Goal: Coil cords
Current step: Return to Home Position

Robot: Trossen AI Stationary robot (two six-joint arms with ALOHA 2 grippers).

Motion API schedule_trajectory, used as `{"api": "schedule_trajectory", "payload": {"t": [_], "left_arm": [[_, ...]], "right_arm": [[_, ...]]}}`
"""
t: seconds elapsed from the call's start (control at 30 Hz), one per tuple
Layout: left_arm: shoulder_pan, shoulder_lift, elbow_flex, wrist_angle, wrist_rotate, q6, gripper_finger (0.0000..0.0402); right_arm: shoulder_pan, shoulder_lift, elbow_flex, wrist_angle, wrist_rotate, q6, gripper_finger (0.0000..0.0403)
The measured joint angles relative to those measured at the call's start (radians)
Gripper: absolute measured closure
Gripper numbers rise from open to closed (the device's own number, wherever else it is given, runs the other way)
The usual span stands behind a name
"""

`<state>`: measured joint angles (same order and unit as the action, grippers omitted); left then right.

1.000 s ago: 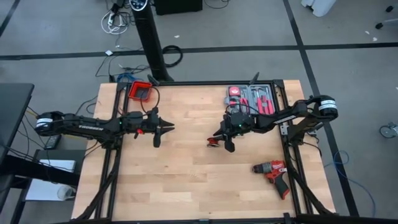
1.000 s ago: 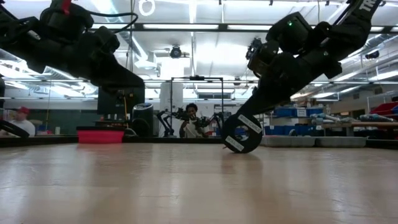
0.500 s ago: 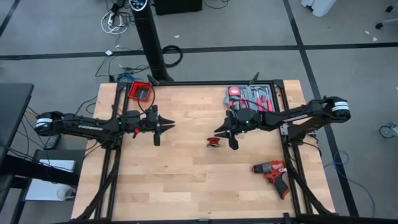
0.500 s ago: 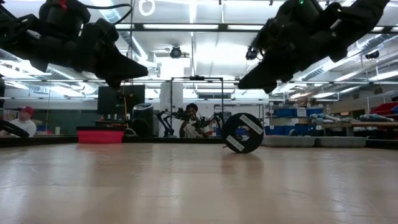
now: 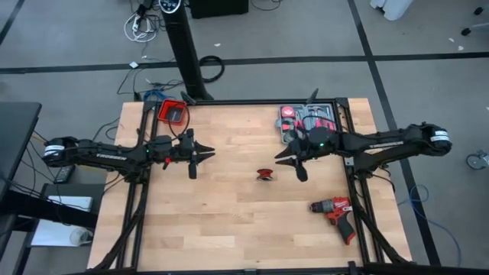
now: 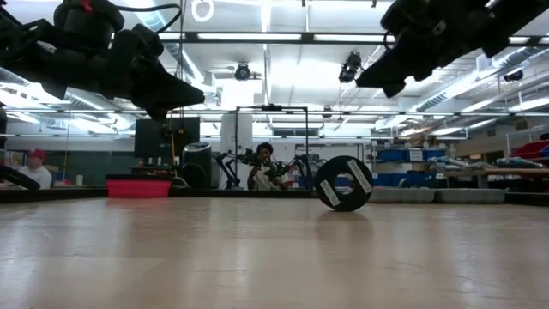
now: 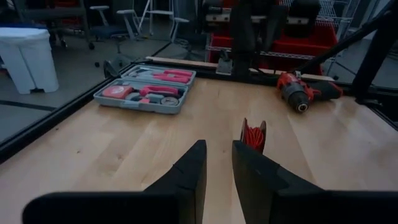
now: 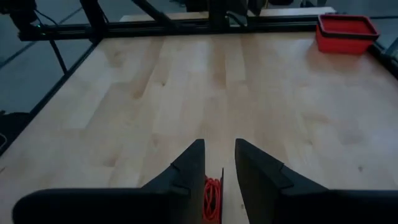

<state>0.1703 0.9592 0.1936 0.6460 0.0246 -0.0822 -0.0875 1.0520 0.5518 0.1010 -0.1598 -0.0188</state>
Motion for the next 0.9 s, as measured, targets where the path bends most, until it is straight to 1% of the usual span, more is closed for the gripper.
{"api": "schedule_trajectory", "payload": {"t": [0.17,0.3,0.37,0.47,0.53,0.63,0.73,0.9], "left_arm": [[0.0,0.001,0.0,0.0,0.0,0.0,0.0321],[0.0,0.001,0.0,0.002,0.0,-0.001,0.0321],[0.0,0.001,0.0,0.001,0.005,-0.001,0.0321],[0.0,0.001,0.0,-0.009,-0.002,-0.001,0.0321],[0.0,0.001,0.0,-0.007,-0.003,-0.001,0.0321],[0.0,0.001,0.0,0.007,-0.003,-0.001,0.0321],[0.0,0.001,0.0,0.042,-0.004,-0.001,0.0321],[0.0,0.002,0.0,0.141,-0.004,-0.001,0.0321]], "right_arm": [[-0.002,-0.094,0.0,-0.109,0.006,-0.028,0.0314],[-0.003,-0.14,0.0,-0.262,0.105,-0.038,0.0314],[-0.002,-0.16,-0.006,-0.305,0.111,-0.026,0.0314],[0.015,-0.199,-0.059,-0.248,0.049,-0.006,0.0315],[0.027,-0.224,-0.106,-0.198,0.029,-0.003,0.0316],[0.034,-0.251,-0.191,-0.108,0.051,-0.001,0.0317],[0.033,-0.252,-0.284,-0.004,0.074,0.031,0.0316],[0.033,-0.245,-0.38,0.081,0.096,0.137,0.0317]]}}
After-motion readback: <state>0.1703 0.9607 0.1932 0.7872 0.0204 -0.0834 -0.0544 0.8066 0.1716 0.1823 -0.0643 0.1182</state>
